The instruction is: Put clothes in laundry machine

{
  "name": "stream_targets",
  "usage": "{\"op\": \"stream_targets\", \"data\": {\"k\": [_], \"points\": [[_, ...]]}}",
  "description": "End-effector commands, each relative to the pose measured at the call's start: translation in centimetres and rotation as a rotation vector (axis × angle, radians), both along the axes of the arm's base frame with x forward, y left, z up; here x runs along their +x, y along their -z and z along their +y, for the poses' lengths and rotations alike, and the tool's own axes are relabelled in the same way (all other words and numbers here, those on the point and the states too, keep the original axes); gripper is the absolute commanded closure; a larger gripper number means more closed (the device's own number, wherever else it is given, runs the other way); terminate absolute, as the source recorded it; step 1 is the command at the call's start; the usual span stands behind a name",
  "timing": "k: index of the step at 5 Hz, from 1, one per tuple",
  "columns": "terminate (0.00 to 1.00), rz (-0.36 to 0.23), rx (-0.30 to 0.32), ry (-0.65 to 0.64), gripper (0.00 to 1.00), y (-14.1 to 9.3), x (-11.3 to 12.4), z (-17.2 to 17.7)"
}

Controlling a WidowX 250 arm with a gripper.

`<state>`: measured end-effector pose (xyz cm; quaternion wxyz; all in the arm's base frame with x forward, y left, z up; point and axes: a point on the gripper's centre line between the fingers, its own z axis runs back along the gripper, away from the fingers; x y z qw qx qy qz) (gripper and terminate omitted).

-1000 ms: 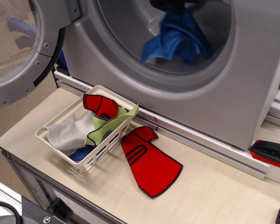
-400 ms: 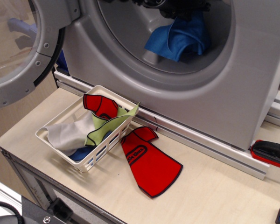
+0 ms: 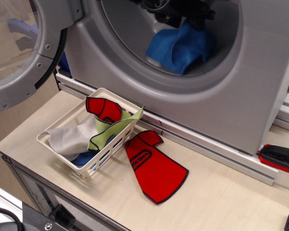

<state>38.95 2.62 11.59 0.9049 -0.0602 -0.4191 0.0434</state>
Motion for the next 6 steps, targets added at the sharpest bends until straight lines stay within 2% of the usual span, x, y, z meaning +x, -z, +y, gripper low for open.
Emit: {"op": "stream_targets", "data": {"k": [1, 2, 4, 5, 6], "points": [[0.00, -0.007, 0.012, 0.066, 0.00, -2.8, -5.5, 1.1], [0.00, 0.014, -0.004, 0.109, 0.00, -2.9, -8.0, 1.9], [0.00, 0.150, -0.035, 0.181, 0.00, -4.0, -12.1, 3.0], [0.00, 0.150, -0.035, 0.181, 0.00, -4.0, -12.1, 3.0], [1.00, 0.150, -0.035, 0.181, 0.00, -4.0, -12.1, 3.0]]}}
